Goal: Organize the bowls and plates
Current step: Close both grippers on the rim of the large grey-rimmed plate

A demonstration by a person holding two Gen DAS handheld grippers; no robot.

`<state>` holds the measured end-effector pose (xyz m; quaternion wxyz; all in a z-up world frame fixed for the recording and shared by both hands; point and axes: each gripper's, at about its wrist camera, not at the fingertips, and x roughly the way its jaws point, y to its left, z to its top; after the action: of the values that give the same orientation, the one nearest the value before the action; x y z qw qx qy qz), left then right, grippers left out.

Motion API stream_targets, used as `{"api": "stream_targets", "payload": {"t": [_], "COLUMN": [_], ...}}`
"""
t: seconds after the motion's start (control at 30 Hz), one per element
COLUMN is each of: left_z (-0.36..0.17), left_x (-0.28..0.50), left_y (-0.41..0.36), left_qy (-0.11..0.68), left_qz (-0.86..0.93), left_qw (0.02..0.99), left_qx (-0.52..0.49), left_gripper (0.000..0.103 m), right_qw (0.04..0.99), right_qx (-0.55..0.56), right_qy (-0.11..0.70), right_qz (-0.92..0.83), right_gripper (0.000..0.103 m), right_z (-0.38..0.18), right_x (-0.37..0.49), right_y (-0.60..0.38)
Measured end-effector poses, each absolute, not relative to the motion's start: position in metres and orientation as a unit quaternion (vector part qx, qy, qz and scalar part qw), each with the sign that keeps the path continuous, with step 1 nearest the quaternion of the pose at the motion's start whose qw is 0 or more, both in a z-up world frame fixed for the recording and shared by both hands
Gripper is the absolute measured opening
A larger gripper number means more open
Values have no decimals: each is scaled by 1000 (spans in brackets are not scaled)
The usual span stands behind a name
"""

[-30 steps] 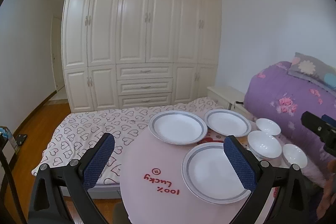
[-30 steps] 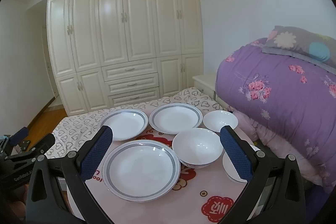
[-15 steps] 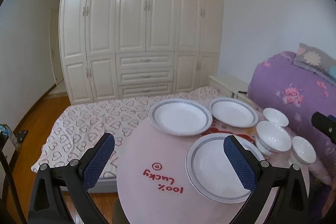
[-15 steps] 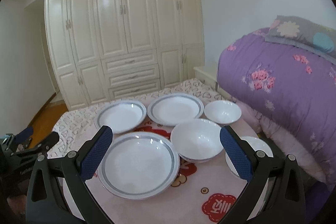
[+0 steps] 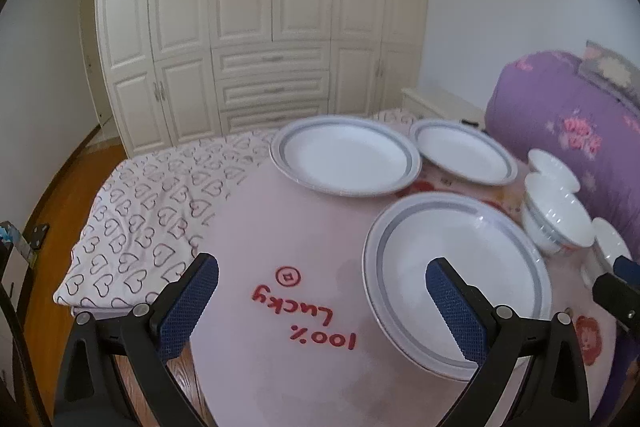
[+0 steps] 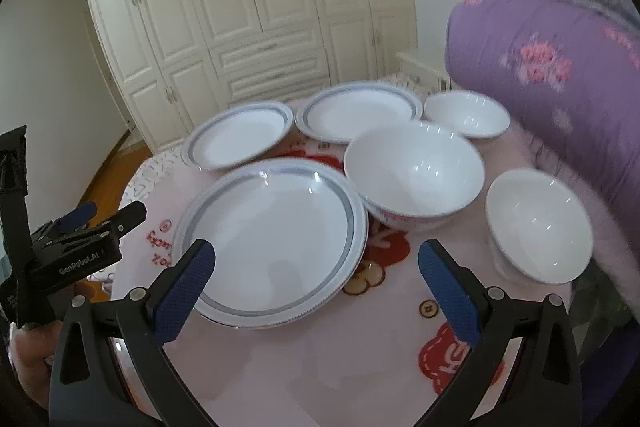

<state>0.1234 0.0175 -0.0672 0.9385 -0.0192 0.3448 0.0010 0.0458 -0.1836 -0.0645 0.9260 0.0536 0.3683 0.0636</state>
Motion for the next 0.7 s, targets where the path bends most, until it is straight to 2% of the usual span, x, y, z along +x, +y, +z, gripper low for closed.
{"api": "stream_targets", "payload": {"t": [0.3, 0.37, 0.53, 0.6, 0.63, 0.7], "left_z": [-90, -93, -106, -112, -114, -117], "left_x": [164, 171, 197, 207, 211, 222], "left_y": [14, 13, 14, 15, 15, 17], "left_qy": [385, 393, 426, 439, 445, 455], "left_qz": [-6, -10, -32, -41, -46, -56], "left_qw": [923, 919, 904, 897, 894, 888], "left_qx": [-14, -12, -20, -25, -27, -31], "left_gripper": [101, 100, 84, 72, 69, 56], "right_qw": [902, 897, 890, 889, 889, 887], "right_qx": [76, 82, 90, 92, 92, 92], "right_qy": [420, 430, 443, 445, 446, 449], "right_qz": [62, 59, 55, 55, 55, 54], "right_gripper": [89, 81, 68, 61, 55, 44], "right_z": [-101, -109, -120, -122, -123, -126], "right_x": [79, 87, 103, 108, 110, 114], "right_y": [-191, -193, -197, -198, -197, -197]}}
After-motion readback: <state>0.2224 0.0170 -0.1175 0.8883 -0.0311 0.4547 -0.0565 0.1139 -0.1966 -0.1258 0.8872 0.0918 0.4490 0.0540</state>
